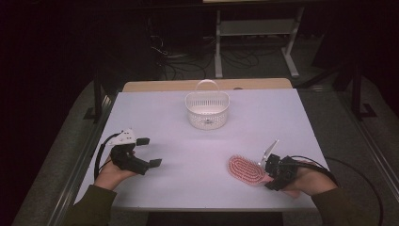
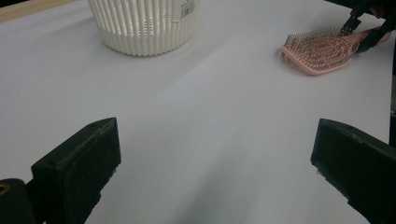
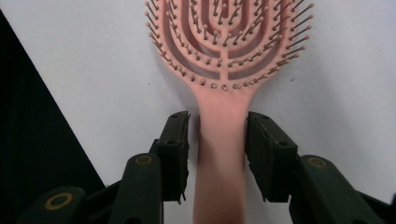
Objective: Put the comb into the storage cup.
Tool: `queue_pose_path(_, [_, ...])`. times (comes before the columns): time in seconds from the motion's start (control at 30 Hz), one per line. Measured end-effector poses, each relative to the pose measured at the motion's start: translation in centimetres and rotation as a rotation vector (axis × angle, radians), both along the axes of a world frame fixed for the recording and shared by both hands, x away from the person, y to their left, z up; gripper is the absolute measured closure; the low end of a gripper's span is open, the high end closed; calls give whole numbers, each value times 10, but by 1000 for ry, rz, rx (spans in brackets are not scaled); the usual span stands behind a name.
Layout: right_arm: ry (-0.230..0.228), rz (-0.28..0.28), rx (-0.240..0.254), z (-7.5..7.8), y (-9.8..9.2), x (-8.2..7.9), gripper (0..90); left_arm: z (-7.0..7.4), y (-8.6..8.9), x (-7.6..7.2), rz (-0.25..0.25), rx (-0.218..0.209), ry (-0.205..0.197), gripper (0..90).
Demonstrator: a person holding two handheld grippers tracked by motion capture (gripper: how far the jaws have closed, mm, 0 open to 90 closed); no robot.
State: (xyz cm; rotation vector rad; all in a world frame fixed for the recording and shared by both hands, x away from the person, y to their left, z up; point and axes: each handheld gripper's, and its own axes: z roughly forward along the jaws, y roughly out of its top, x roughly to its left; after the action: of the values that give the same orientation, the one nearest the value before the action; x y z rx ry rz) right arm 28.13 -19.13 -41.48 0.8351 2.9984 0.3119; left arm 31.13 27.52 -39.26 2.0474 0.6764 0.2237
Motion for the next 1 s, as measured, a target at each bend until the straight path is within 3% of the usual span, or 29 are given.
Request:
queue_pose_path(0.37, [13, -1, -31, -2, 6, 5, 656, 0, 0, 0, 0, -6, 0, 8])
queue_pose_path(1.0, [23, 13, -71, -3, 12, 7, 677, 0, 0, 0, -2, -4, 1, 8])
